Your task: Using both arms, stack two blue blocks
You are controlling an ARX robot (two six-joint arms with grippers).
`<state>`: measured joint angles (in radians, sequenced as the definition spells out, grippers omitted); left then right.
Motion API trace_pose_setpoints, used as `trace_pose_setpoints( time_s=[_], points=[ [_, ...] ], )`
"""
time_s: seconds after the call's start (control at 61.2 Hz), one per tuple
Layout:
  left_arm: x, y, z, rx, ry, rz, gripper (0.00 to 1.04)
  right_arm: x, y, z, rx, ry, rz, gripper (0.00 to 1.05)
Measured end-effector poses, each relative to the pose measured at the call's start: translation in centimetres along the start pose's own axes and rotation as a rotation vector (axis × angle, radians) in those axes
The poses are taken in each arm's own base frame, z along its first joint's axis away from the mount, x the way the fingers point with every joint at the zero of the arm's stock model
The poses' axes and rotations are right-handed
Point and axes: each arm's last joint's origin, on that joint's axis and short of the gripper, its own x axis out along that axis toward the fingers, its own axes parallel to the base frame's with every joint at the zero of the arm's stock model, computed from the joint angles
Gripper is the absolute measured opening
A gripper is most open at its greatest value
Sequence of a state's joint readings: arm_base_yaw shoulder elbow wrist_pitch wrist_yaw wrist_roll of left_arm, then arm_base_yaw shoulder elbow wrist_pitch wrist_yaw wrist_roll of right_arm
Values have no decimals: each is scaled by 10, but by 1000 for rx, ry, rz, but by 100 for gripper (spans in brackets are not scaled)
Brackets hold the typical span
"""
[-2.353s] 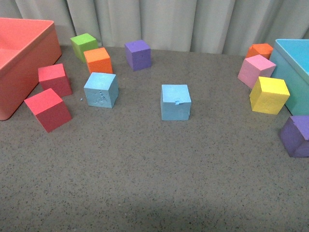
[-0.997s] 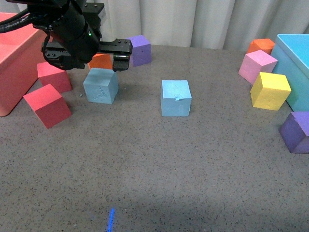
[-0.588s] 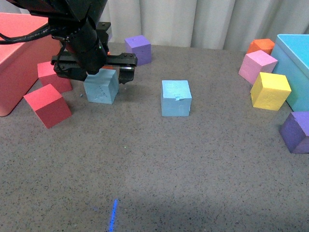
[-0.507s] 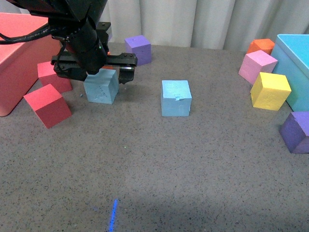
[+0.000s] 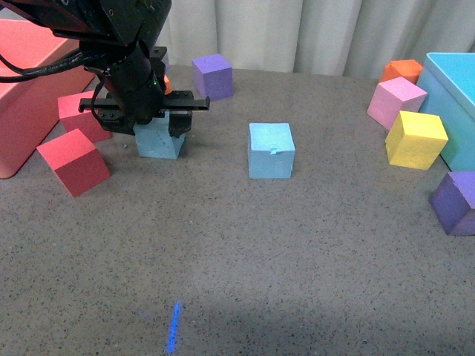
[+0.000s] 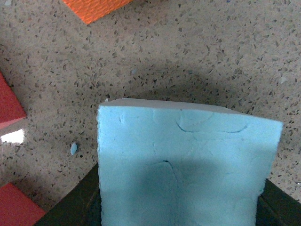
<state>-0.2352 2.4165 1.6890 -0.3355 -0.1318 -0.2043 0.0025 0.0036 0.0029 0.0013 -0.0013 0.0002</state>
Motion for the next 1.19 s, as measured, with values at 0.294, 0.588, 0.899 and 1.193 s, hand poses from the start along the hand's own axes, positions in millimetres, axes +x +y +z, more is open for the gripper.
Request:
trace_pose_setpoints(
  time_s=[0.294,0.588,0.899,1.193],
  points=[
    [-64,-27,9,-13,-74,-4,50,0,0,0,0,0,0,95],
    [-117,-100,8,-25,-109,-58,49,0,0,0,0,0,0,95],
    [-119,-148,3,-55,-90,-86,49,0,0,0,0,0,0,95],
    [-94,-161,-6,-81,-42,-70,49,0,0,0,0,0,0,95]
  ],
)
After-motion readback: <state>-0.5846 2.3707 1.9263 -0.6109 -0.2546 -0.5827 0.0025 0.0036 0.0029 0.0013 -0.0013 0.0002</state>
